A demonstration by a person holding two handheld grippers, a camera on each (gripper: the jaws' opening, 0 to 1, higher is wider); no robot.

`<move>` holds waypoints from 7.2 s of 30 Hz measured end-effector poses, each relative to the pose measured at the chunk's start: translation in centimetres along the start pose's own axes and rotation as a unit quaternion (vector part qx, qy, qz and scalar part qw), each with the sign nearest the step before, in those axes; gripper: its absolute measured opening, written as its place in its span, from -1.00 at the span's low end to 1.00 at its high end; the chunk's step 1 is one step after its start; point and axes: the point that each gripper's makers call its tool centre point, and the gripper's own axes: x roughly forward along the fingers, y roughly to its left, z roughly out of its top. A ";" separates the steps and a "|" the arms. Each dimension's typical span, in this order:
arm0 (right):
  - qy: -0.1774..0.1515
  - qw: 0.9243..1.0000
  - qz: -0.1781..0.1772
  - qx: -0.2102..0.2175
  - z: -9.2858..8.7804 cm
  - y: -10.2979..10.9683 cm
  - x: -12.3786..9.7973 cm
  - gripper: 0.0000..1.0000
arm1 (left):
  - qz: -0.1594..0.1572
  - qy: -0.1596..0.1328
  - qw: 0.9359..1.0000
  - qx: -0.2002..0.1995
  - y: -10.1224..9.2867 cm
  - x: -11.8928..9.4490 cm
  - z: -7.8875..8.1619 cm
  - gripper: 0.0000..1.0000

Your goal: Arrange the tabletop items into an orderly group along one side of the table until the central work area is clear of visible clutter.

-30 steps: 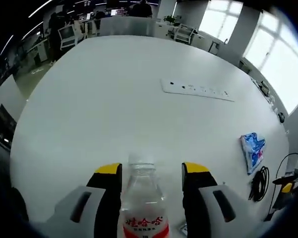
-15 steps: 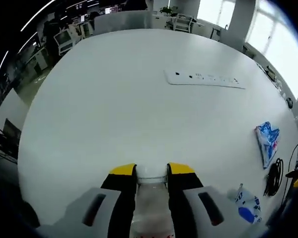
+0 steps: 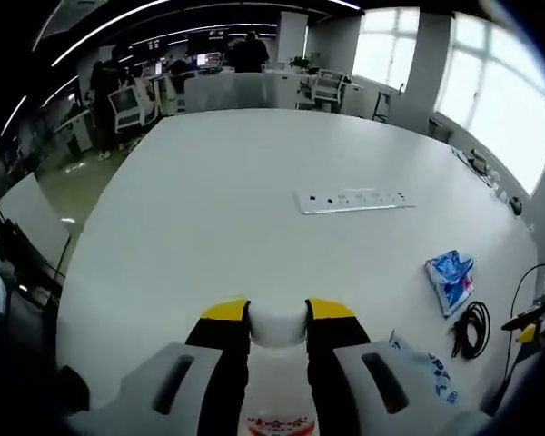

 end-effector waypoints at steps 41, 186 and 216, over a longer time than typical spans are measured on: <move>-0.043 0.999 -0.017 0.013 0.3 -1.5 -2.8 0.06 | 0.020 -0.132 0.991 0.003 5.9 -2.7 3.9 -0.58; -0.025 0.999 0.018 0.025 -2.4 -1.2 -1.8 0.07 | 0.067 0.062 0.985 -0.145 -5.1 -7.9 -20.3 -0.24; -0.073 0.988 0.127 0.040 2.0 6.2 -1.5 0.10 | -0.262 -0.111 0.957 -0.055 -25.1 -9.1 -9.3 -0.25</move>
